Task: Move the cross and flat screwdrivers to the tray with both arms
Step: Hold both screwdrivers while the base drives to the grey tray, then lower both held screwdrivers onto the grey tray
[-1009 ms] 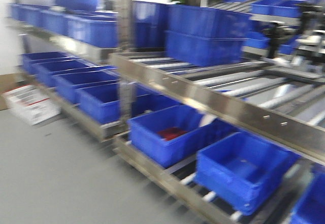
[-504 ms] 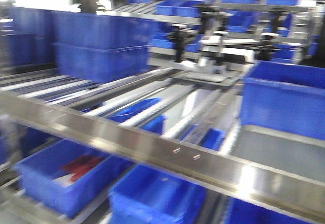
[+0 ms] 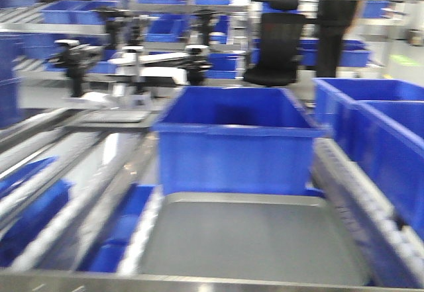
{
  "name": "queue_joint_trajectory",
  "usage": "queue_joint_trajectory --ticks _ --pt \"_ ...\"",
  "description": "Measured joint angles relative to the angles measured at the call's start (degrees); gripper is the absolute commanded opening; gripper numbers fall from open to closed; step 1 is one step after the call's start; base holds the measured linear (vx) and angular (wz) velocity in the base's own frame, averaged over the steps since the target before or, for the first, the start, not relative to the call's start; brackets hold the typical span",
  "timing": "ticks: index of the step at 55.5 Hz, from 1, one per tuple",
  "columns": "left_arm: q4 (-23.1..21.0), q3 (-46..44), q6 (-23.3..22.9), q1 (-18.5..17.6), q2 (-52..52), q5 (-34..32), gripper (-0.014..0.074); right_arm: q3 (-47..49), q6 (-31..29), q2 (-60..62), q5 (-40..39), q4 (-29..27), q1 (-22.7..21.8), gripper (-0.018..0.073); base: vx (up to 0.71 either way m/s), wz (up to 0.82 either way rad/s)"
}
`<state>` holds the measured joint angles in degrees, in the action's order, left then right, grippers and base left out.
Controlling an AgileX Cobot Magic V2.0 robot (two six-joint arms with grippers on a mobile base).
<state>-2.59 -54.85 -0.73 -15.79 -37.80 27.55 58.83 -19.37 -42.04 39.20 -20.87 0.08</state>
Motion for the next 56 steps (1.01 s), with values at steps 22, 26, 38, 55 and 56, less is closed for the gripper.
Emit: queue_joint_trajectory --ticks 22,26,38,55,56 --pt "0.0 0.2 0.0 0.0 0.0 0.0 0.0003 0.0 0.0 0.0 0.0 0.1 0.0 -0.0008 0.11 -0.25" --pt "0.0 0.2 0.0 0.0 0.0 0.0 0.0003 0.0 0.0 0.0 0.0 0.1 0.0 -0.0008 0.01 -0.05" --pt "0.0 0.2 0.0 0.0 0.0 0.0 0.0003 0.0 0.0 0.0 0.1 0.1 0.0 -0.0008 0.0 -0.01" --pt "0.0 0.2 0.0 0.0 0.0 0.0 0.0003 0.0 0.0 0.0 -7.4 -0.1 0.0 -0.0008 0.0 0.0" --pt "0.0 0.2 0.0 0.0 0.0 0.0 0.0003 0.0 0.0 0.0 -7.8 -0.1 0.0 -0.0008 0.0 0.0"
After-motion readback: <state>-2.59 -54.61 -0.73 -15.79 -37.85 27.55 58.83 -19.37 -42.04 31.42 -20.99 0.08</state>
